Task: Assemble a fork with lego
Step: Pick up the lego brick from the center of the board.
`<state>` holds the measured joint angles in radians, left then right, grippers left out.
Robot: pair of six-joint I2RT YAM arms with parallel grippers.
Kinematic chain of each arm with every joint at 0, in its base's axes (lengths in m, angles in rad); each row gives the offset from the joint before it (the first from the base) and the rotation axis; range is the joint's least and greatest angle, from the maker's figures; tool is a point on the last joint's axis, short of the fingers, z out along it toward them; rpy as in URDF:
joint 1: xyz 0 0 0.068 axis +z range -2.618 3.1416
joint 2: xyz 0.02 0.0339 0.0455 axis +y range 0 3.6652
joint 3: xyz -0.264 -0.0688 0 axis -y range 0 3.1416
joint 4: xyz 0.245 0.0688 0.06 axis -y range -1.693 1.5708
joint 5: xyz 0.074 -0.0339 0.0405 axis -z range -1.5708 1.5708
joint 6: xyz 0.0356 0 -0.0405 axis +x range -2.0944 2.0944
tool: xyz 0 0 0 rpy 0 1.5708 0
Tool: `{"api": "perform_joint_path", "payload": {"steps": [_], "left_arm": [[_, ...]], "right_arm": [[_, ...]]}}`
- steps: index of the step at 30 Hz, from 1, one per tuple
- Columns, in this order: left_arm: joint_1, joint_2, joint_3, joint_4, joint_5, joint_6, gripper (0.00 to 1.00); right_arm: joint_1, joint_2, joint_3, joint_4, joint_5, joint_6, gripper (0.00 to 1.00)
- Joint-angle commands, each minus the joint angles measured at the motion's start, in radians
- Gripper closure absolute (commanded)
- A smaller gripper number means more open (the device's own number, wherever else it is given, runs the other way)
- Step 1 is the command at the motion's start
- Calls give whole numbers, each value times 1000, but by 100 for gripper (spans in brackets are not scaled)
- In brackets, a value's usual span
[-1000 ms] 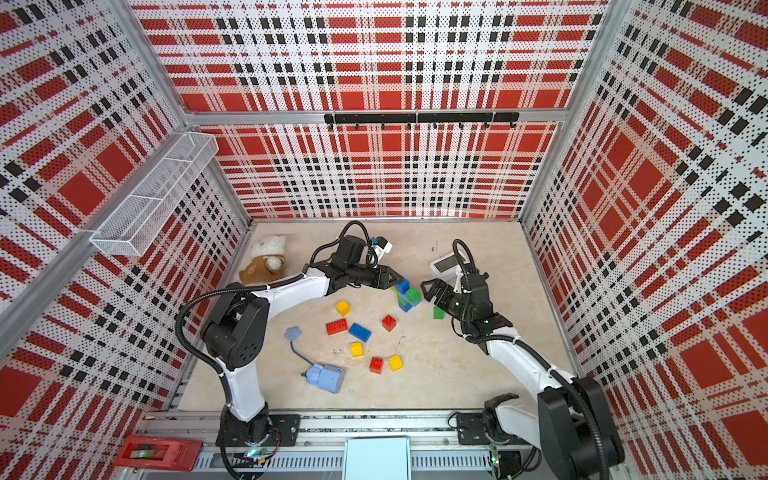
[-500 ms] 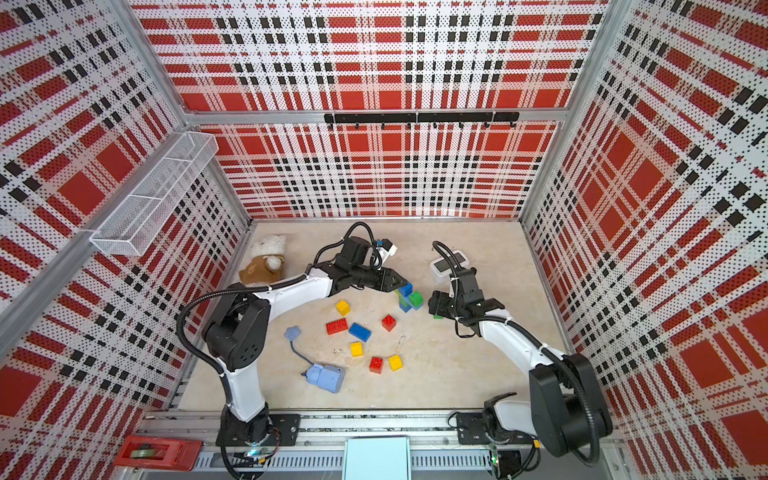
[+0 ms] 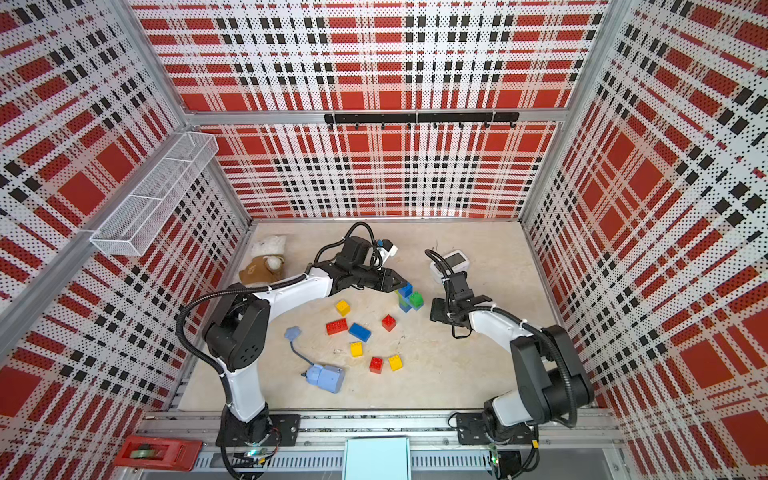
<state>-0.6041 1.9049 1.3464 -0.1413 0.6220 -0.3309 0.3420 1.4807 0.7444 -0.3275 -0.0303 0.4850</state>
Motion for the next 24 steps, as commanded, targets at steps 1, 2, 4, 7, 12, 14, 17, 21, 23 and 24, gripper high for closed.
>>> {"api": "perform_joint_path", "payload": {"steps": [1, 2, 4, 7, 12, 14, 17, 21, 23, 24], "left_arm": [[-7, 12, 22, -25, 0, 15, 63], [-7, 11, 22, -26, 0, 16, 63], [-8, 10, 22, -26, -1, 17, 63], [-8, 11, 23, -27, -1, 17, 63], [-7, 8, 22, -27, -2, 15, 64], [-7, 7, 22, -28, -2, 18, 64], [-8, 6, 20, -28, -3, 17, 63], [-9, 8, 22, -27, -3, 17, 64], [-10, 7, 20, -27, -4, 16, 63], [-10, 6, 19, -27, -5, 16, 64]], "right_arm": [[8, 18, 30, 46, 27, -10, 39], [8, 22, 30, 49, 28, -10, 40], [12, 35, 36, 53, 35, -11, 41], [28, 53, 53, 46, 65, -16, 42], [51, 78, 76, 28, 130, -17, 48], [55, 84, 84, 17, 156, -11, 50], [57, 88, 87, 18, 167, -9, 53], [56, 101, 93, 24, 164, -9, 55], [57, 108, 94, 26, 161, -7, 56], [56, 111, 93, 28, 159, -7, 56]]}}
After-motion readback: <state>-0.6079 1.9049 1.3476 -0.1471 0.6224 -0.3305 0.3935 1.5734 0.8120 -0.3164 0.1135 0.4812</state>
